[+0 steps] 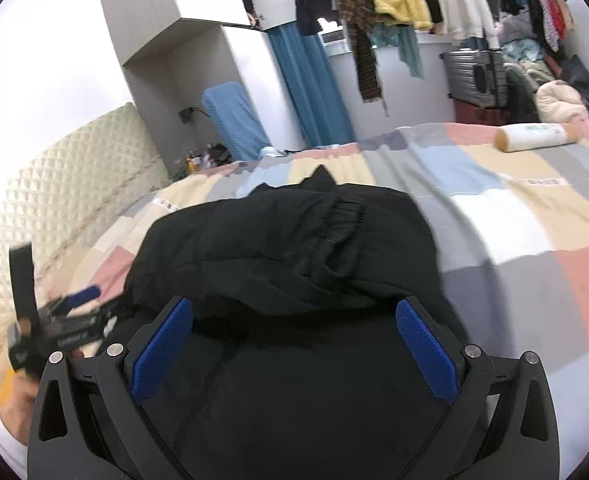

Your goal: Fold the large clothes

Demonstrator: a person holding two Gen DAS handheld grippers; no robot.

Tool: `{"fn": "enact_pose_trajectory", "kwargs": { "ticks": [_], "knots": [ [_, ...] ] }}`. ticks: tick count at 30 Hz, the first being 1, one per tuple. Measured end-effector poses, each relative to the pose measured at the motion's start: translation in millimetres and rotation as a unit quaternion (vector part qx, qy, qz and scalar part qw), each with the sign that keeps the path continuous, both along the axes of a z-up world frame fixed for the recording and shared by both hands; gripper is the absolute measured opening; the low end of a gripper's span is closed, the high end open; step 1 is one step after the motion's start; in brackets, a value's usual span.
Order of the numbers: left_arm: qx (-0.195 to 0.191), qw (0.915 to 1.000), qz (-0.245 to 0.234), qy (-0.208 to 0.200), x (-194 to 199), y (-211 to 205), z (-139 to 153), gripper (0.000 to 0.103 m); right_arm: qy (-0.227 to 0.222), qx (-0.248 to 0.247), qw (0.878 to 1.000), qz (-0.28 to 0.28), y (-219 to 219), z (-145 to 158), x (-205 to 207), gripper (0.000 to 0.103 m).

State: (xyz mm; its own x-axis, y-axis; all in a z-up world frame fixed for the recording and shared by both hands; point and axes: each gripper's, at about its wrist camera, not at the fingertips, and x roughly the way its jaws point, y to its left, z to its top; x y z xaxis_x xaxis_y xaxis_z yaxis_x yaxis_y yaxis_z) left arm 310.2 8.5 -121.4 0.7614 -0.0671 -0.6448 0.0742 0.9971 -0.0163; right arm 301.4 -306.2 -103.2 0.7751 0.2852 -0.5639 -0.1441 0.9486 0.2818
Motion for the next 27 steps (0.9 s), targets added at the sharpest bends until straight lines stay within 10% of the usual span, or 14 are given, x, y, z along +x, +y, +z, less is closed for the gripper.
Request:
{"fn": "enact_pose_trajectory", "kwargs": {
  "ticks": [9, 16, 19, 27],
  "knots": [
    [0.057, 0.9945, 0.073, 0.049, 26.2, 52.1, -51.8, 0.103, 0.035, -0.003, 0.998, -0.045, -2.5, -42.2, 68.1, 0.084],
    [0.085, 0.9888, 0.082, 0.091, 48.8, 56.1, -91.4, 0.103, 0.046, -0.036, 0.998, -0.025, 5.1, -67.6, 89.7, 0.042],
    [0.084, 0.9881, 0.095, 0.087, 56.7, 57.8, -95.3, 0.103, 0.039, -0.047, 0.998, -0.010, 15.2, -65.3, 90.0, 0.020],
    [0.050, 0.9884, 0.134, 0.050, 64.5, 76.7, -83.5, 0.103, -0.036, -0.058, 0.998, 0.002, 22.9, -15.5, 83.3, 0.012]
  ]
}}
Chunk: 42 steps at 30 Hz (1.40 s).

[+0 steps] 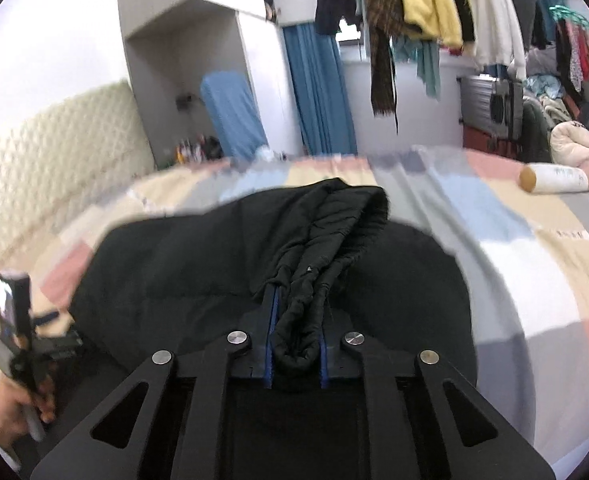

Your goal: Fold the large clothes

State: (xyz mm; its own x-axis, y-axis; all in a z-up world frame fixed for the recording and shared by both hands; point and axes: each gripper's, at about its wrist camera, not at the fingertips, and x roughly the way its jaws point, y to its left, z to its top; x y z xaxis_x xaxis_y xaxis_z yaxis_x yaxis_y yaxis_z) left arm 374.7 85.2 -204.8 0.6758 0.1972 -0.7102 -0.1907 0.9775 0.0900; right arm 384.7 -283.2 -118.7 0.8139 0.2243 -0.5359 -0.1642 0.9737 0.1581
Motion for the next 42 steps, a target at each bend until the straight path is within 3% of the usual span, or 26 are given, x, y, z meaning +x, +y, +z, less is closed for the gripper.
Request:
{"fn": "enact_pose_trajectory", "kwargs": {
  "ticks": [4, 6, 11, 17, 22, 25, 29, 33, 42],
  "knots": [
    [-0.026, 0.9995, 0.000, -0.018, 0.1, 5.9, 3.5, 0.103, -0.013, 0.012, 1.000, -0.014, -12.8, 8.0, 7.4, 0.011],
    [-0.034, 0.9990, 0.001, -0.030, -0.9, 6.0, 5.9, 0.103, -0.003, 0.004, 1.000, -0.022, -14.4, -0.3, 15.7, 0.011],
    [-0.056, 0.9976, -0.005, -0.040, -0.1, 4.8, 5.6, 0.103, 0.061, 0.004, 0.997, -0.042, -27.3, -53.5, 40.4, 0.011],
    [-0.065, 0.9971, -0.001, -0.040, -1.8, 5.2, 6.1, 0.103, 0.052, -0.023, 0.998, -0.038, -20.7, -58.1, 37.0, 0.015],
    [-0.076, 0.9964, 0.005, -0.037, -3.6, 9.9, 5.3, 0.103, 0.059, -0.016, 0.997, -0.039, -29.0, -51.4, 11.8, 0.044],
    [-0.075, 0.9966, 0.005, -0.034, -6.3, 7.5, 6.7, 0.103, 0.065, -0.045, 0.996, -0.043, -32.0, -52.9, -3.6, 0.064],
    [-0.075, 0.9967, 0.003, -0.032, -8.5, 7.9, 7.2, 0.103, 0.077, -0.070, 0.993, -0.058, -41.8, -59.8, -16.5, 0.068],
    [-0.082, 0.9962, 0.001, -0.027, -9.1, 10.7, 5.9, 0.103, 0.097, -0.107, 0.986, -0.087, -50.7, -71.2, -22.4, 0.086],
    [-0.090, 0.9957, 0.005, -0.021, -7.9, 12.3, 1.1, 0.103, 0.137, -0.119, 0.978, -0.103, -63.8, -100.1, -12.0, 0.087]
  ]
}}
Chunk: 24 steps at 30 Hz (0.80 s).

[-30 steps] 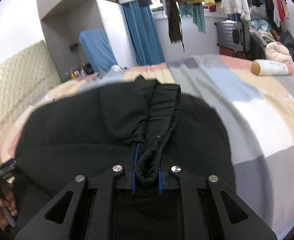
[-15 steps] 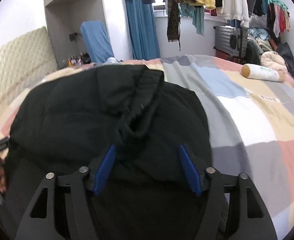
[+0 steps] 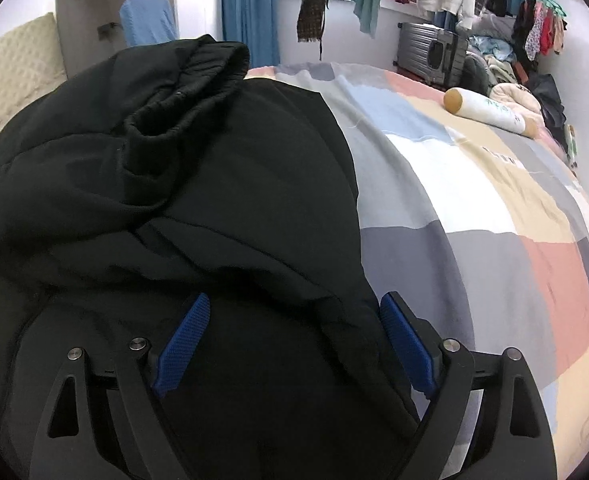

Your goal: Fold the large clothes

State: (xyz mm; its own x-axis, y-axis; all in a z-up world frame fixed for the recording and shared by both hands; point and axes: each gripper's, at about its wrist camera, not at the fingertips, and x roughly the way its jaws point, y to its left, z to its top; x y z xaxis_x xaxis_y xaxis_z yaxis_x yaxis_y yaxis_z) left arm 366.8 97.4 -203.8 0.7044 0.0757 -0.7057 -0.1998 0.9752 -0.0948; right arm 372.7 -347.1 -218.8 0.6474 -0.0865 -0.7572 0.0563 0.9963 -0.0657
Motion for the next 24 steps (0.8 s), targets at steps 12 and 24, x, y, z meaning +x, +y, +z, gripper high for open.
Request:
{"fn": "enact_pose_trajectory", "kwargs": {
  "ticks": [12, 24],
  "knots": [
    [0.001, 0.9996, 0.022, -0.020, -0.4, 6.6, 1.6, 0.103, -0.061, 0.002, 0.997, -0.044, -9.3, 19.2, 10.3, 0.087],
    [-0.010, 0.9991, 0.038, -0.018, 2.4, 20.7, -1.1, 0.103, -0.074, 0.032, 0.994, -0.072, -38.7, 11.7, 19.7, 0.088]
  ]
}}
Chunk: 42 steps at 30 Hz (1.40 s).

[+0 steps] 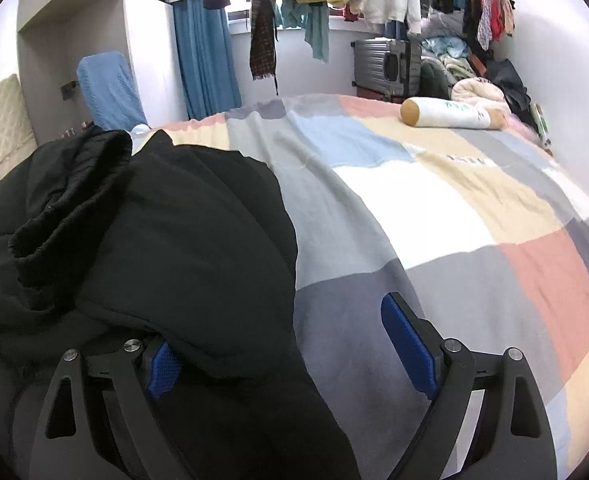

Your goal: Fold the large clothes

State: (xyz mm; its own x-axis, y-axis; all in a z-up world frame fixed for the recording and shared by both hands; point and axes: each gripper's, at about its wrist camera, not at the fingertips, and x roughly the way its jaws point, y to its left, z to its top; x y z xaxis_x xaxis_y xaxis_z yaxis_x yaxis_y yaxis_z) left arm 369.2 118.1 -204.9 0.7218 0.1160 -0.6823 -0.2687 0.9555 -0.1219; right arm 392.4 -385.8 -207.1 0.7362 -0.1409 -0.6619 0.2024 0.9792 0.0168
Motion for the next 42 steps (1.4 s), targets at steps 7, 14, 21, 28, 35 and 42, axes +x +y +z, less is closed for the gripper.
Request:
{"fn": "enact_pose_trajectory", "kwargs": {
  "ticks": [7, 14, 21, 28, 35, 42],
  "knots": [
    [0.015, 0.9991, -0.038, -0.007, -25.4, -10.5, 28.7, 0.103, 0.008, 0.033, 0.999, 0.016, 4.5, 15.2, -20.5, 0.088],
    [-0.008, 0.9955, -0.076, -0.056, -75.1, -32.1, 92.6, 0.103, -0.025, 0.049, 0.997, 0.045, 29.3, 69.7, -68.2, 0.088],
    [0.014, 0.9880, -0.102, -0.115, -137.6, -49.9, 184.9, 0.103, -0.086, 0.032, 0.993, 0.076, 55.6, 150.7, -132.3, 0.089],
    [0.005, 0.9795, -0.124, -0.159, -211.3, -45.4, 270.1, 0.103, -0.135, 0.042, 0.984, 0.105, 68.1, 233.8, -207.9, 0.089],
    [0.003, 0.9735, -0.173, -0.150, -285.3, -36.3, 301.8, 0.103, -0.135, 0.076, 0.978, 0.139, 62.0, 259.9, -269.0, 0.089],
    [-0.085, 0.9695, -0.227, -0.034, -298.3, -1.9, 243.2, 0.103, -0.058, 0.143, 0.970, 0.187, 33.9, 229.1, -303.7, 0.088]
  ]
}}
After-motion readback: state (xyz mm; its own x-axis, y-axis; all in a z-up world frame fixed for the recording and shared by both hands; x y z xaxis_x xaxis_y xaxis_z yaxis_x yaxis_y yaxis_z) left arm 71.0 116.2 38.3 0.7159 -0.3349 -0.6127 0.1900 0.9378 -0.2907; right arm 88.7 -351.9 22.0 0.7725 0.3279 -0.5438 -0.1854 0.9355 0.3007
